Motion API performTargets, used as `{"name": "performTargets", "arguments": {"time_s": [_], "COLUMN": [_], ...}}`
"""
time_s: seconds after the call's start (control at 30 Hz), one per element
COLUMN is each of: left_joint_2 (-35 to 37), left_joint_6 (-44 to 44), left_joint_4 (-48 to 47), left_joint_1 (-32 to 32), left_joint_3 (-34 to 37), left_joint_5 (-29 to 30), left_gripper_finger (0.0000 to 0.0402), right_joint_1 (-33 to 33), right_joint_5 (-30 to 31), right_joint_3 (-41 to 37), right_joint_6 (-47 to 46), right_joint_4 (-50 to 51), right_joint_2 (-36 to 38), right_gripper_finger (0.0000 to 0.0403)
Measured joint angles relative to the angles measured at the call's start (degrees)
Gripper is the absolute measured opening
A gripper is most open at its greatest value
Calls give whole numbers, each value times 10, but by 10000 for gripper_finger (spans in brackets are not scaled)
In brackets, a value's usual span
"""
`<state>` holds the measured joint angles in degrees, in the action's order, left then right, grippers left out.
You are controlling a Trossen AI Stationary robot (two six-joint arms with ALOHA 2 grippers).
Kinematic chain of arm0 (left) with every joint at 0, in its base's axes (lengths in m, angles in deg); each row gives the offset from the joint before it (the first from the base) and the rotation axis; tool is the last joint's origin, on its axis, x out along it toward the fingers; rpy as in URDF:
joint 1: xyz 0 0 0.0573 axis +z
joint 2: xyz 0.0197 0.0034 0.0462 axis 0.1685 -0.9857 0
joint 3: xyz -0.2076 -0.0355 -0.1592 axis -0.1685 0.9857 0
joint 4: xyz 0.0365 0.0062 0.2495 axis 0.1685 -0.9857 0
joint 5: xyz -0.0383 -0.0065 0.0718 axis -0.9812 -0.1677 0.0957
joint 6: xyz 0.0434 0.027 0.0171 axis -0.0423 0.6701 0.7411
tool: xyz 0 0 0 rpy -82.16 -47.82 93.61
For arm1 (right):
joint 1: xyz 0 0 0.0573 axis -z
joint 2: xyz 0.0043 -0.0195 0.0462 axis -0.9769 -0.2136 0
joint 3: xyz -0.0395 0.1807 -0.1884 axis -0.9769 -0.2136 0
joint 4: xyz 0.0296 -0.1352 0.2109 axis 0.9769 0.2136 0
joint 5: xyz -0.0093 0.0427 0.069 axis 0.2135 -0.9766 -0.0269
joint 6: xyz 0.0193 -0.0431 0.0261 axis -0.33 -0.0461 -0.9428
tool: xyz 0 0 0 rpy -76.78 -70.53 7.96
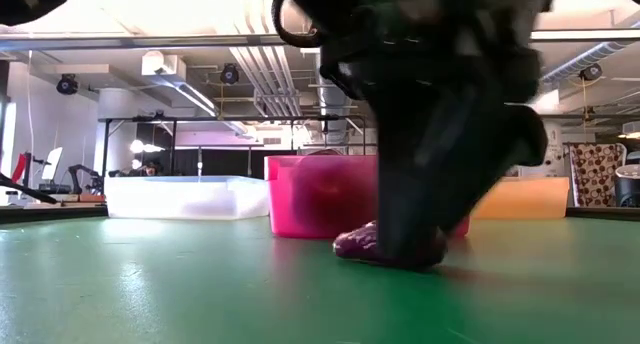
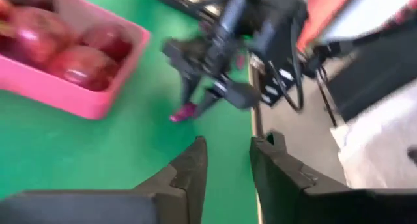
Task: Sort produce into baskets
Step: Put the eggplant into the white bin
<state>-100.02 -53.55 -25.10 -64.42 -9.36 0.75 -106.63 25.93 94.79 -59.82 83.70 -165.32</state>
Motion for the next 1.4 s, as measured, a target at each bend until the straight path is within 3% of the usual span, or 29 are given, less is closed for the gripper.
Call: {"name": "performTargets", "arguments": {"time_s": [0.2,0.43,0.77,0.97,1.1,1.17,1.4], "left_joint_2": [-66,-164,-328,-399,-420,-423,-441], "left_joint_6": [37,108,236,265,277,283,309], "left_joint_4": [30,108,295,301,327,328,324], "left_joint_1": [0,14,95,105,128,140,181], "left_joint_3": [-21,-25,-83,-128,-132,-132,-128], "left_joint_5": [-31,-27,-71,-78,-150,-156,-182], "left_gripper_finger": [159,204,183,146,126,119,134], "right_joint_1": [-6,-35,-84,-126,-151,-161,-171], "right_joint_5": [-5,26,46,53,78,91,115], "right_joint_3": [77,211,283,290,290,290,286], "right_joint_6": [-69,-67,-143,-238,-287,-307,-326], "right_joint_4": [79,220,296,292,290,290,290], "right_joint_2": [1,3,3,3,3,3,-3], "right_gripper_finger": [188,206,208,208,208,208,208]}}
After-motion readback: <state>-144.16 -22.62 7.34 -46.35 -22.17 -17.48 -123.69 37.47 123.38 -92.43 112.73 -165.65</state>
